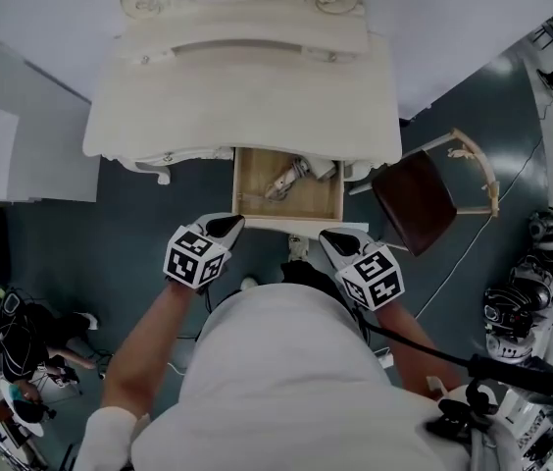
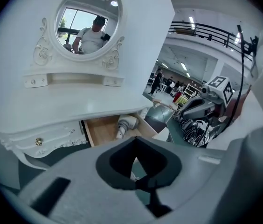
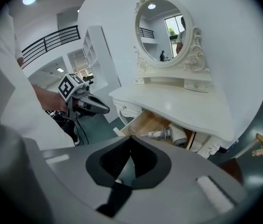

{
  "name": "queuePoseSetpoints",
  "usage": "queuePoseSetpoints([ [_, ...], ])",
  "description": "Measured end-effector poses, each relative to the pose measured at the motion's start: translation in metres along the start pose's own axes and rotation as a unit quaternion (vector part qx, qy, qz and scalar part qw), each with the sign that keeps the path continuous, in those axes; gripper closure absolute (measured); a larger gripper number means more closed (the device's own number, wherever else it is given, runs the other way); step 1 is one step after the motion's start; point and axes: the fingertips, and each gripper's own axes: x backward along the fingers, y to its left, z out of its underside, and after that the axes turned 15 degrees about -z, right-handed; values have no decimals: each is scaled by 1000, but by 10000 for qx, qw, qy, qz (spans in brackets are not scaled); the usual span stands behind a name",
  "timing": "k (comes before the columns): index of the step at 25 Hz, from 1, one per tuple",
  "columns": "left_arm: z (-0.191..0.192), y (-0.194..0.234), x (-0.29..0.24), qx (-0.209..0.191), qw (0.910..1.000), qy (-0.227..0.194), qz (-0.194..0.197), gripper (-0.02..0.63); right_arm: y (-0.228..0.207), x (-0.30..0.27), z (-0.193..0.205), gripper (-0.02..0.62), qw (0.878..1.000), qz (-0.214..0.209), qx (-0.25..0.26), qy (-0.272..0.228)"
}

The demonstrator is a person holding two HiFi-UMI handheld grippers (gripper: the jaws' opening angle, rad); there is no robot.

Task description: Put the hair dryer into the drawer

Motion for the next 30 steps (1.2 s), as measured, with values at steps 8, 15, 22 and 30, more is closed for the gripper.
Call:
queuePoseSetpoints([
  [8, 30, -12, 60, 206, 9994, 3, 265, 604, 51, -15, 6, 596, 9999, 99, 62, -46],
  [15, 58, -38, 116, 48, 9985, -75, 538, 603, 109, -28, 25, 597, 10000, 14, 59, -77],
  [22, 94, -58, 162, 40, 9970, -48, 775, 603, 159, -35, 47, 597, 9999, -35, 124, -19],
  [30, 121, -72, 192, -54, 9964, -83, 838, 603, 195, -35, 66, 597, 9998, -16, 183, -3],
])
